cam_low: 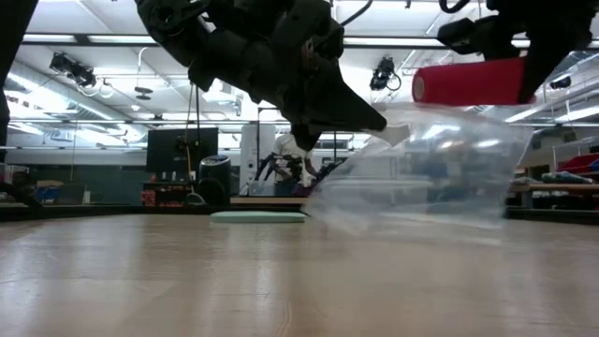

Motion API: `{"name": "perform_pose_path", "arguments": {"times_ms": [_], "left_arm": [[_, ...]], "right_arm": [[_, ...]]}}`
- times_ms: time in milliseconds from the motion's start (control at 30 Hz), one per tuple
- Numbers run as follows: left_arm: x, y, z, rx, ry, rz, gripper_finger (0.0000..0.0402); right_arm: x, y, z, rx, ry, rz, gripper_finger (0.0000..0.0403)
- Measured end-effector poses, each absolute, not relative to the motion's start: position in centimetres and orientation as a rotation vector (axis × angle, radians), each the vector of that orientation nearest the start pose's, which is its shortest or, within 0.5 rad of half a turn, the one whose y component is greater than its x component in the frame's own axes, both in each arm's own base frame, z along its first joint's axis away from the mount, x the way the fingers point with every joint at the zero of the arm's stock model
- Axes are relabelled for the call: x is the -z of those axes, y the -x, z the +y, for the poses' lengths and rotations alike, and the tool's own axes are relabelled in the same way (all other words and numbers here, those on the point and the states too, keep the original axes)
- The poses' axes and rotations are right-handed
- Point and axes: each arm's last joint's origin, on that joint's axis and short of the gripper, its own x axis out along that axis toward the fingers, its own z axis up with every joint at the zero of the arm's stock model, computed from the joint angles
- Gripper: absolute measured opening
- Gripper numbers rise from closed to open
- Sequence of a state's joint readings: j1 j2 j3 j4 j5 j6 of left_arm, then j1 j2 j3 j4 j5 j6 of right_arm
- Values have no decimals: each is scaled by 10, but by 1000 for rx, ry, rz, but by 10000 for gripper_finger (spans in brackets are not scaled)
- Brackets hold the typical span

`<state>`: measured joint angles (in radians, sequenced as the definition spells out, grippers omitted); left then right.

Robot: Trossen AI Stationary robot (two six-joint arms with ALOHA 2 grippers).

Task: Roll bandage
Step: Put the red rolled bandage into the transparent zip lock bag

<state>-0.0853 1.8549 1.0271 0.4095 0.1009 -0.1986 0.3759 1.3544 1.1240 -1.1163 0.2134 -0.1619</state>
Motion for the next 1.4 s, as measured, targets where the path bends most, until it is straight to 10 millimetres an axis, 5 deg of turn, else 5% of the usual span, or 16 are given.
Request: {"name": "perform_pose_path", "arguments": {"times_ms": [1400], "left_arm": [[-179, -392, -30, 49, 448, 428, 0]], "right_arm": [[-266, -223, 84, -320, 631, 1266, 102]]}}
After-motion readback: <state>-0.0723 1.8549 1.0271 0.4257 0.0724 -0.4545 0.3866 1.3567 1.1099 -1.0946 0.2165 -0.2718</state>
